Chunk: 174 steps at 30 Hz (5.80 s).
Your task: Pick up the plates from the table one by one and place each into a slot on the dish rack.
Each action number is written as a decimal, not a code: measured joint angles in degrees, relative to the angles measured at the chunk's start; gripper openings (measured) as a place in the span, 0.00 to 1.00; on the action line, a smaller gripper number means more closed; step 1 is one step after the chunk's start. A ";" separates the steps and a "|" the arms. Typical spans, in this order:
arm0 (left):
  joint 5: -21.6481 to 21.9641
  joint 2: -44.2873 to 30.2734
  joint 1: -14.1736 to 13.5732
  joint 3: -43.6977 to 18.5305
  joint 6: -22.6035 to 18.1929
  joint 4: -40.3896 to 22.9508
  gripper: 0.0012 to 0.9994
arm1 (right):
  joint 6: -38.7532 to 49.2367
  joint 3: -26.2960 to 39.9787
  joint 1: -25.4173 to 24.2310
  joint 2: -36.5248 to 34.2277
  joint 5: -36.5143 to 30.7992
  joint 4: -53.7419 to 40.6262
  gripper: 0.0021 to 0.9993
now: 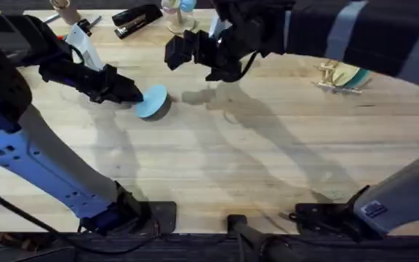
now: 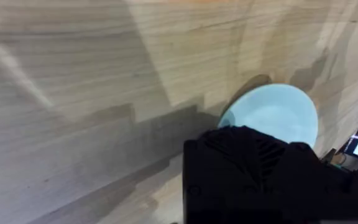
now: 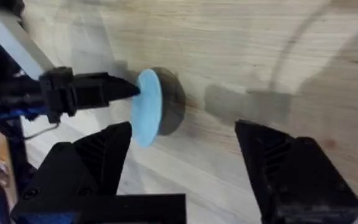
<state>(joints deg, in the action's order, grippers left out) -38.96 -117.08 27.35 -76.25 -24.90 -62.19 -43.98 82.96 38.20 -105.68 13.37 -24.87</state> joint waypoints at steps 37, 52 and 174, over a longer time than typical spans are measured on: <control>-0.01 0.00 0.00 0.00 0.00 0.07 0.04 | -20.70 0.00 8.78 -12.88 4.20 15.46 1.00; -0.02 0.00 0.00 0.00 0.01 0.09 0.04 | -22.86 0.00 8.78 -13.56 4.63 16.21 0.21; 28.30 36.57 -25.29 -30.42 7.82 -30.01 1.00 | 26.35 -0.11 -35.44 50.07 -43.61 -46.94 0.03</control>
<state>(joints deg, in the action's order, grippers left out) -10.66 -80.51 2.07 -106.67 -17.08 -92.20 -17.63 82.85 2.76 -55.61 -30.24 -71.82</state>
